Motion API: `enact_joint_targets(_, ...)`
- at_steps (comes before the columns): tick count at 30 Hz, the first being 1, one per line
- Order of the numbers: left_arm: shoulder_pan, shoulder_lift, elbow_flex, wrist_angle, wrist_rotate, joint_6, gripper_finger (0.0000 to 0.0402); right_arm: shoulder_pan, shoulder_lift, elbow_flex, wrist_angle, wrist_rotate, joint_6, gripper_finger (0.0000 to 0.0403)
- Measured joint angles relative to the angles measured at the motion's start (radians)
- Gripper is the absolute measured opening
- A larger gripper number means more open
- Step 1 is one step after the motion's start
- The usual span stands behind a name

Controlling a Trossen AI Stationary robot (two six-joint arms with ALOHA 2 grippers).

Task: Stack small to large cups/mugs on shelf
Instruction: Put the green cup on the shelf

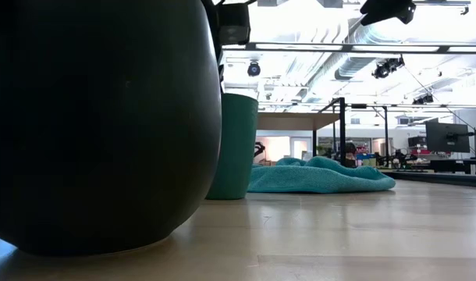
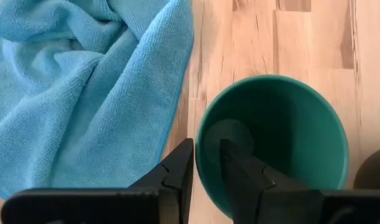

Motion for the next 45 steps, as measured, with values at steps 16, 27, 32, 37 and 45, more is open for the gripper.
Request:
enact_joint_targets(16,0.000,0.000,0.000,-0.001,-0.033,-0.011,0.0028,0.000,0.000,0.000,0.000,0.000,0.000,0.0149)
enact_joint_targets(27,0.000,0.000,0.000,0.005,-0.027,-0.035,0.0005,0.000,0.000,0.000,0.000,0.000,0.000,0.0149)
enact_joint_targets(32,0.000,0.000,0.000,0.006,-0.027,-0.052,0.0003,0.000,0.000,0.000,0.000,0.000,0.000,0.0149)
enact_joint_targets(37,0.000,0.000,0.000,0.006,-0.019,-0.066,0.0002,0.000,0.000,0.000,0.000,0.000,0.001,0.0149)
enact_joint_targets(45,0.000,-0.019,0.019,-0.022,-0.008,-0.095,0.0001,0.000,0.000,0.000,-0.001,0.000,0.003,0.0149)
